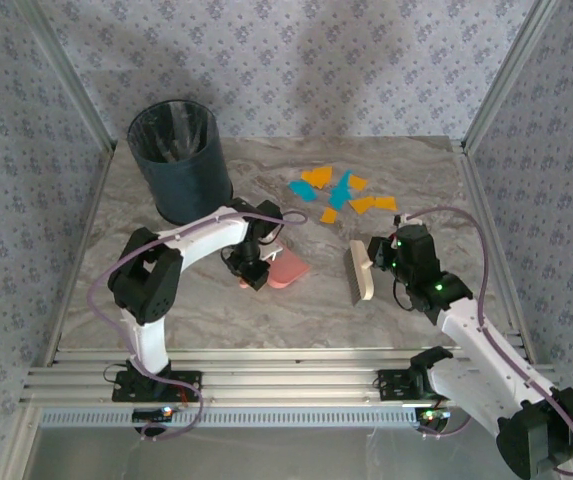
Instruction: Sweep away the paper scraps from the table
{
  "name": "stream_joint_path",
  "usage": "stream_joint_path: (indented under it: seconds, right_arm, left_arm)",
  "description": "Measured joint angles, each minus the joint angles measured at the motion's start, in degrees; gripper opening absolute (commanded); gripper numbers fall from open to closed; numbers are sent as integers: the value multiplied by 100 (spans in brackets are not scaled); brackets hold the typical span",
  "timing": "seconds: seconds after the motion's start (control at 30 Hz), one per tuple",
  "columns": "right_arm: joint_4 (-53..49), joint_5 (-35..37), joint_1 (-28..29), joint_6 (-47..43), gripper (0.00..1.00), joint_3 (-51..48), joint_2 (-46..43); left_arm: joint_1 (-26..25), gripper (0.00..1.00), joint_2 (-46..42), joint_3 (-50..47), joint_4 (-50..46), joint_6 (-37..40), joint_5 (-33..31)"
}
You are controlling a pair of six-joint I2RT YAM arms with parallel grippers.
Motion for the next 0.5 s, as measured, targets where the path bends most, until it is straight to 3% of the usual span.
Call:
stream_joint_path:
  seconds: [0.13,0.5]
  right_arm:
    - [-9,-131,-186,7,0,0,-66]
    - [599,-1292,-1471,284,0,87,343]
  left_arm:
    - [0,0,0,0,35,0,2]
    - [-2,0,0,-35,68,0,2]
